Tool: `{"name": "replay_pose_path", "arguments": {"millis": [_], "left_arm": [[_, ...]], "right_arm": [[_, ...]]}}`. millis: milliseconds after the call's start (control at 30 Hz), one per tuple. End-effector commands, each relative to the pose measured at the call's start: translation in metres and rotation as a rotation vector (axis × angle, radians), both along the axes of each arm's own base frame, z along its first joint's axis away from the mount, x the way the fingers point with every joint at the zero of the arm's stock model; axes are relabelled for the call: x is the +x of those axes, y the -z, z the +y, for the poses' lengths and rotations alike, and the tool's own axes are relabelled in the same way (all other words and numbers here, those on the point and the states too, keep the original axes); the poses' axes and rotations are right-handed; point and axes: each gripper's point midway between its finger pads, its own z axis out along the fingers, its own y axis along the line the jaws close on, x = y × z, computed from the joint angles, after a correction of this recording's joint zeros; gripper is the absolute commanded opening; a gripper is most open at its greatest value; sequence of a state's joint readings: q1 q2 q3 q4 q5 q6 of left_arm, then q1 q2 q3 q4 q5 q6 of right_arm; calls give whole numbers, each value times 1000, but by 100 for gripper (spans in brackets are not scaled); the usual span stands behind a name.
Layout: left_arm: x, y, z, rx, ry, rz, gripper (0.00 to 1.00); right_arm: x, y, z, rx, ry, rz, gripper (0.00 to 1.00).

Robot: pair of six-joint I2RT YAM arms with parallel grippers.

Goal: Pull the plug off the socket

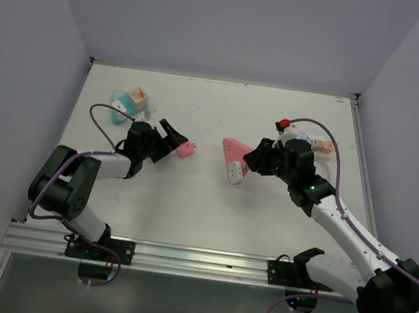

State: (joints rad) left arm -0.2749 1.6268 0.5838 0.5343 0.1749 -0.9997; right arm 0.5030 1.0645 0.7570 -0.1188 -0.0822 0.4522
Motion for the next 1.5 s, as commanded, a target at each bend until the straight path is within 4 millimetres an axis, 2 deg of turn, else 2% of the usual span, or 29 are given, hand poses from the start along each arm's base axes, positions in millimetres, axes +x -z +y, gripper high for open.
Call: {"name": "replay_pose_path", "arguments": {"millis": [0,33,100,133,167,233,367,400,467,500,533,567,600,633,667,700,733,800,833,867,933,967,1033,1100,1133,1233,1467], "left_arm": [[-17,-4,19,82,-36,49,100],[-19,-16,19,76,-34,30,100],[-32,-18,17,86,-23,61,100],[-35,-30,15,81,-19,39,100],[-44,-30,8,93,-1,57,100],[-51,-52,-6,71,16,18,100],[-79,-79,-59,30,127,-21,100],[-81,-91,-71,8,142,-39,100],[-92,-100,-93,24,182,-61,100],[-92,-114,-104,23,200,-90,100],[-103,-113,-120,45,245,-86,100],[-100,-126,-128,61,242,-123,100],[-102,-129,-134,77,249,-130,100],[-111,-118,-141,123,278,-104,100],[-109,-118,-142,163,261,-120,100],[-108,-128,-148,171,260,-138,100],[-116,-121,-156,203,282,-127,100],[-114,-126,-162,248,267,-151,100],[-122,-116,-168,292,290,-136,100],[-117,-122,-170,317,267,-158,100],[-125,-109,-174,389,276,-143,100],[-120,-114,-174,417,247,-161,100],[-125,-102,-177,482,258,-147,100],[-124,-103,-180,513,250,-159,99],[-126,-96,-180,545,254,-151,99],[-123,-89,-177,597,232,-141,97],[-118,-87,-153,637,138,-138,87]], "right_arm": [[9,-31,7,69,-4,-90,0],[10,-30,7,67,1,-87,0],[11,-30,8,69,2,-86,0],[12,-28,9,69,3,-81,0],[12,-28,10,72,3,-81,0],[13,-26,12,72,3,-75,0],[14,-24,15,75,8,-72,0],[14,-23,15,75,11,-68,0],[14,-23,14,72,17,-65,0],[14,-23,14,72,20,-63,0],[14,-23,15,71,19,-62,0],[14,-24,15,72,21,-63,0],[14,-24,15,74,24,-63,0],[13,-24,15,75,25,-61,0],[13,-23,14,73,30,-56,0],[13,-24,14,74,34,-56,0],[13,-23,13,71,42,-54,0],[13,-22,12,71,48,-49,0],[13,-22,12,71,50,-49,0],[12,-22,12,70,50,-48,0],[12,-23,12,74,53,-47,0],[12,-23,12,72,53,-44,0],[12,-23,11,73,54,-44,0],[11,-24,12,76,53,-45,0],[11,-24,12,78,51,-46,0],[11,-25,12,78,50,-46,0],[9,-25,9,61,56,-53,0]]}}
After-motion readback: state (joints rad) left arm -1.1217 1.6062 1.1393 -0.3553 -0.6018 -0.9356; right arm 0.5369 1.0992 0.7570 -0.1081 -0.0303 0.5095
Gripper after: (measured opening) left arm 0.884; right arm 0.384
